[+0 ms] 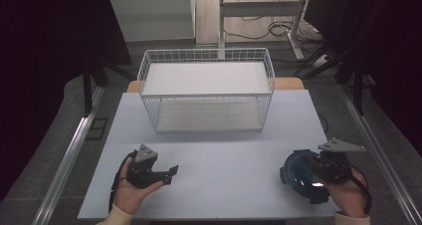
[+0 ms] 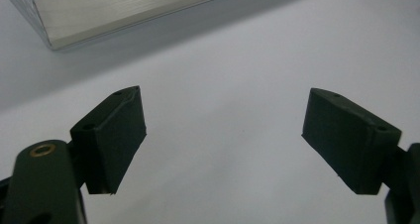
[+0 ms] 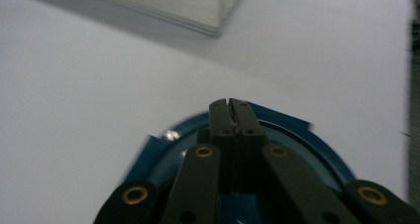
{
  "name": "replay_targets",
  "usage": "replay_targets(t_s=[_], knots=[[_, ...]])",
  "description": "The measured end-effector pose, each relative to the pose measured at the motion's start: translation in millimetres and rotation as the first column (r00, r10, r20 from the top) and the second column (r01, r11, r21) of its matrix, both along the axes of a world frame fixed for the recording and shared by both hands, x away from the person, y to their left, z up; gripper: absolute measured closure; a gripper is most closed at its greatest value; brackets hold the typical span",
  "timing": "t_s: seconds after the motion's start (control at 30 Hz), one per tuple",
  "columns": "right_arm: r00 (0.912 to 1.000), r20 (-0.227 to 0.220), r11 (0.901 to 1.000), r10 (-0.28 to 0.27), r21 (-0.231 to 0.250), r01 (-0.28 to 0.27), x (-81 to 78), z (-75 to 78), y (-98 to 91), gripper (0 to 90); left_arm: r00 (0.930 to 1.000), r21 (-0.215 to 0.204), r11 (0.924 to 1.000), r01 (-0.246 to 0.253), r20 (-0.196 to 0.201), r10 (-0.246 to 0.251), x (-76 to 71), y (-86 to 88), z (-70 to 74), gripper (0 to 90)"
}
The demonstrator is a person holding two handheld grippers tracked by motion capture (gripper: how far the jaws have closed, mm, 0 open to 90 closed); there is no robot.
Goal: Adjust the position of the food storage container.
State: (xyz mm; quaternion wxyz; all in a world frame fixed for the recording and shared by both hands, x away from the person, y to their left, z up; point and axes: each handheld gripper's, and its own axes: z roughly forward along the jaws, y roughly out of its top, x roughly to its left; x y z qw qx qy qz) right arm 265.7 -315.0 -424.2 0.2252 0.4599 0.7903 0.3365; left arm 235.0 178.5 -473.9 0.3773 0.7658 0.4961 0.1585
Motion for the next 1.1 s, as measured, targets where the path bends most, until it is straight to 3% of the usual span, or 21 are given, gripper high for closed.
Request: replay_targets(t_s=[0.13, 0.17, 0.27, 0.33, 0.47, 0.67, 0.73, 0.77, 0.83, 1.1], knots=[[0.9980, 0.014, 0.9979, -0.062, -0.020, 0.062, -4.4, 2.5, -13.4, 89.0, 1.0000, -0.006, 1.0000, -0.001, -0.003, 0.001, 0.0, 1.8, 0.3, 16.6], [0.9942, 0.027, 0.9936, -0.104, -0.040, 0.105, -8.7, 5.4, -23.7, 89.0, 1.0000, -0.007, 1.0000, -0.005, -0.004, 0.005, 0.0, 2.9, 0.5, 16.6], [0.9905, 0.034, 0.9900, -0.133, -0.042, 0.134, -12.3, 6.7, -32.2, 89.1, 1.0000, -0.007, 1.0000, -0.005, -0.005, 0.005, 0.0, 3.7, 0.6, 16.6], [0.9836, 0.029, 0.9833, -0.178, -0.033, 0.179, -18.3, 5.4, -46.8, 89.1, 1.0000, -0.005, 1.0000, -0.006, -0.006, 0.006, -0.1, 3.5, 0.5, 16.6], [0.9718, 0.010, 0.9651, -0.235, -0.116, 0.235, -24.2, -4.1, -59.4, 89.1, 1.0000, -0.002, 1.0000, -0.002, -0.009, 0.002, -0.1, 1.6, -0.3, 16.6], [0.9582, -0.036, 0.9487, -0.284, -0.156, 0.275, -26.9, -19.9, -73.3, 89.0, 0.9999, 0.003, 1.0000, -0.003, -0.010, 0.003, 0.3, 1.3, -0.2, 16.7], [0.9570, -0.046, 0.9468, -0.286, -0.167, 0.275, -26.3, -23.0, -74.3, 89.1, 0.9999, 0.000, 1.0000, -0.007, -0.009, 0.007, 0.2, 1.9, 0.1, 16.7], [0.9558, -0.077, 0.9473, -0.284, -0.177, 0.267, -25.0, -29.7, -73.6, 89.2, 0.9999, 0.002, 1.0000, -0.007, -0.009, 0.007, 0.1, 2.0, 0.1, 16.7], [0.9525, -0.086, 0.9403, -0.292, -0.208, 0.270, -23.6, -34.2, -73.0, 89.2, 0.9999, 0.005, 1.0000, -0.005, -0.010, 0.005, 0.0, 1.5, -0.1, 16.8], [0.9493, -0.119, 0.9436, -0.291, -0.199, 0.264, -22.8, -37.4, -76.8, 89.3, 0.9998, 0.017, 0.9998, 0.006, -0.020, -0.005, 0.8, -1.2, -3.2, 16.8]])
